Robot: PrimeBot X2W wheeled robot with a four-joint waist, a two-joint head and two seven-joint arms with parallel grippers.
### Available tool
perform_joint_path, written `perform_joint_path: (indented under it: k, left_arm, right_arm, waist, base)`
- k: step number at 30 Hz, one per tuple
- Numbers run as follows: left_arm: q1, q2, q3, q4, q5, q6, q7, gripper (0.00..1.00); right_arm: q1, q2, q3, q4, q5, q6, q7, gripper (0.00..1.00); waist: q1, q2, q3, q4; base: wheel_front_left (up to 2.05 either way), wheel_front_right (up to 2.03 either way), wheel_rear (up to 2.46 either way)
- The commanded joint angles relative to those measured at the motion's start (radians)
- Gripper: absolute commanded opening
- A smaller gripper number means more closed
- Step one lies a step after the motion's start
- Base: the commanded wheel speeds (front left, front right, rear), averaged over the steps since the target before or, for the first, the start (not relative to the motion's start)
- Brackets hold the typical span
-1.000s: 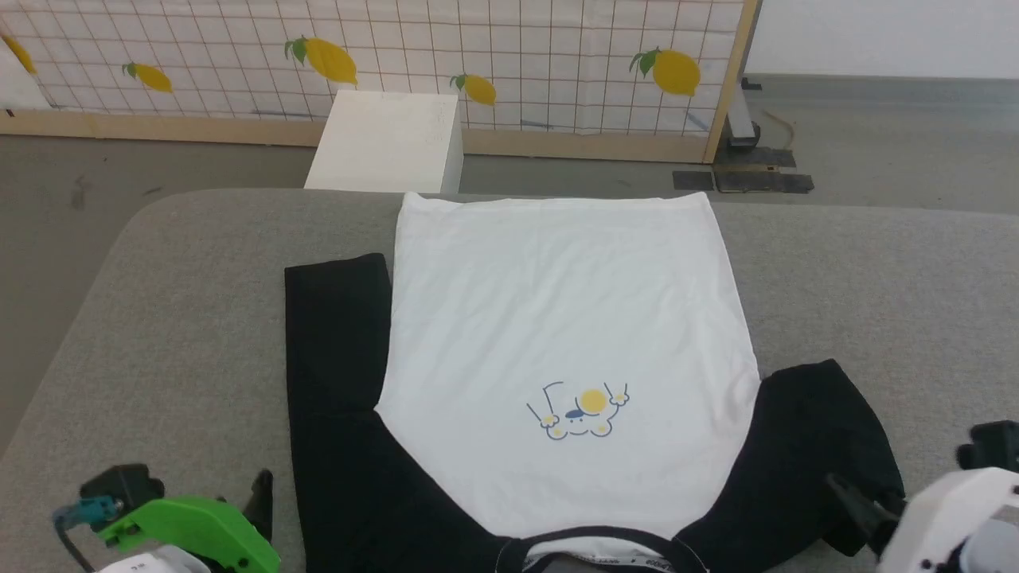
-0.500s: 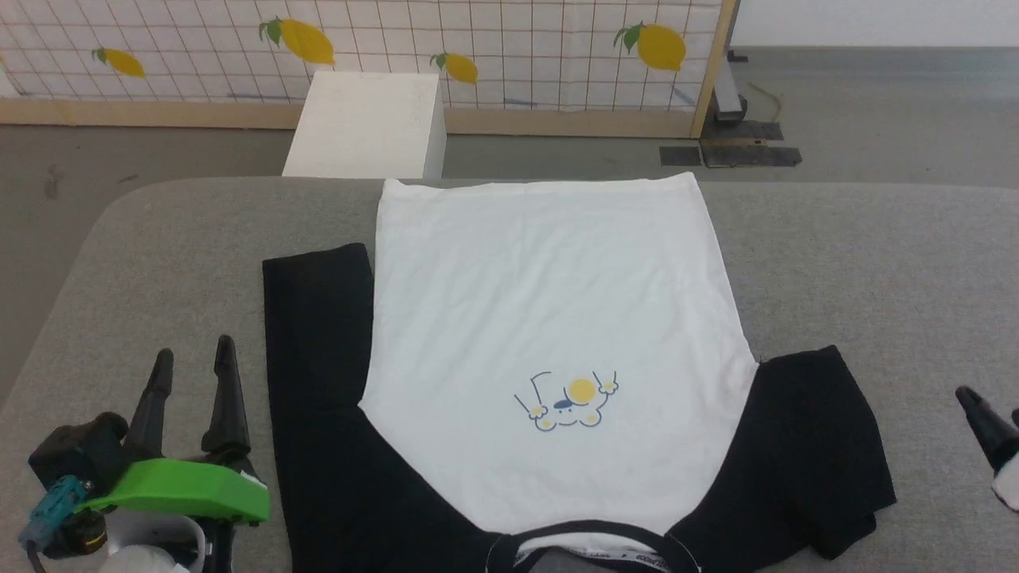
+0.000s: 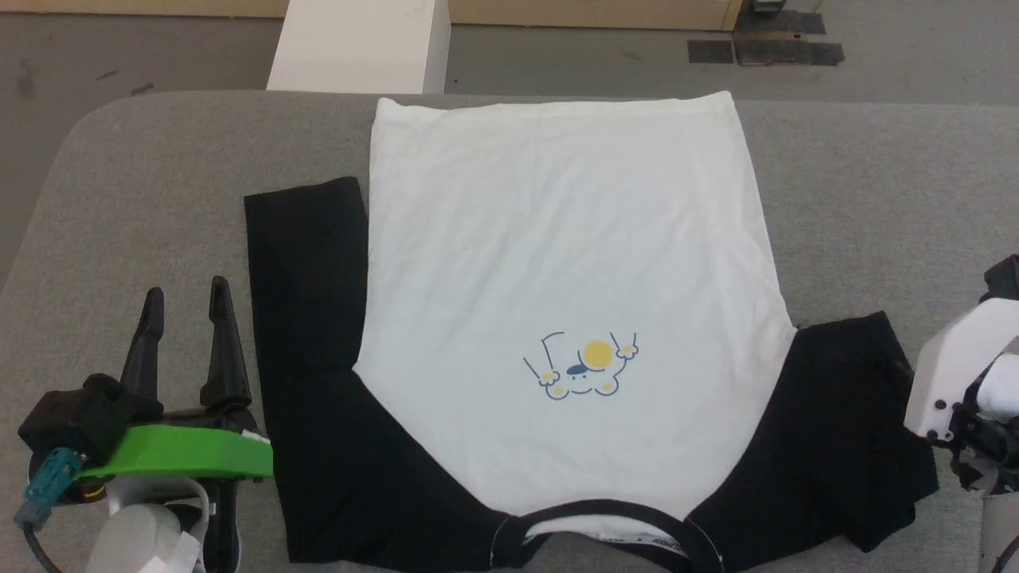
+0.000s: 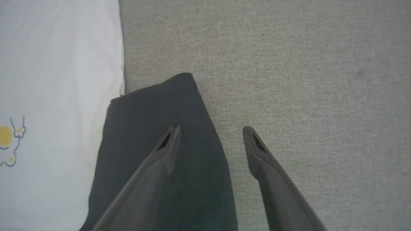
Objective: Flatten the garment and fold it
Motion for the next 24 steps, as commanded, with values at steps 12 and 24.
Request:
perform_joint_path:
  k: [12, 24]
  left_arm:
    - [-0.024, -0.057, 0.046, 0.055, 0.035, -0.064, -0.005, 1.0]
    - [0.009, -0.089, 0.066, 0.073, 0.06, -0.083, -0.005, 1.0]
  right_arm:
    - [0.013, 0.001, 0.005, 0.076, 0.016, -0.001, 0.03, 0.0]
    - [0.02, -0.023, -0.046, -0.095, -0.039, -0.001, -0.065, 0.0]
  waist:
    - [0.0, 0.0, 0.017, 0.02]
    - [0.0, 0.0, -0.074, -0.014]
  base:
    - [0.0, 0.0, 0.0]
    - [0.0, 0.0, 0.0]
